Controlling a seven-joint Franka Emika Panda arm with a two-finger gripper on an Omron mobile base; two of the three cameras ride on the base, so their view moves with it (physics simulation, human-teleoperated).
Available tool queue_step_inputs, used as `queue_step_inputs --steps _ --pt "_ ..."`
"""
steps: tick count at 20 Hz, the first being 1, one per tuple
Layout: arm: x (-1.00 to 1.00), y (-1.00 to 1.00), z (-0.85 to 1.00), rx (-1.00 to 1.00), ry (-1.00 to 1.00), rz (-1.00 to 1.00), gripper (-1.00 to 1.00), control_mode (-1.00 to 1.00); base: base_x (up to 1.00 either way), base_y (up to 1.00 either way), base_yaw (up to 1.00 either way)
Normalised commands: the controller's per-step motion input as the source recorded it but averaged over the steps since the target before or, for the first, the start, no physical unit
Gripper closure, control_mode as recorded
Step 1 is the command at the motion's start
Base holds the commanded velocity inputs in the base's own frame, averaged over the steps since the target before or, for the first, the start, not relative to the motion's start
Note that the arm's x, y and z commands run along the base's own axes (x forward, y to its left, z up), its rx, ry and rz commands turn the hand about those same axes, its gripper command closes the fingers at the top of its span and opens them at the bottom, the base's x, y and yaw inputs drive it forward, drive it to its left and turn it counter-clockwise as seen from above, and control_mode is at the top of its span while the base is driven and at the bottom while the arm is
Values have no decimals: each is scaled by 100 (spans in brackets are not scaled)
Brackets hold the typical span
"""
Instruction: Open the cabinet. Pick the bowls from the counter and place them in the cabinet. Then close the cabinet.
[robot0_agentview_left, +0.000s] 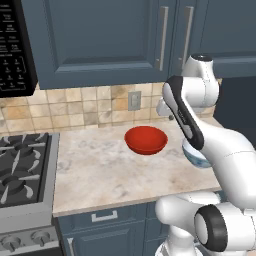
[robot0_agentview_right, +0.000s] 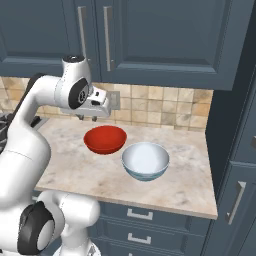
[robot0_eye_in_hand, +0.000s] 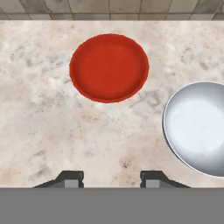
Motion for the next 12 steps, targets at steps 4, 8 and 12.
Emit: queue_step_inputs --steps 4,8,12 --pt "-16 0 3 0 0 2 -100 -100 0 0 0" --pt "-45 0 25 0 -14 2 -100 -100 0 0 0" --pt "-48 -10 44 0 -22 0 -100 -100 0 0 0"
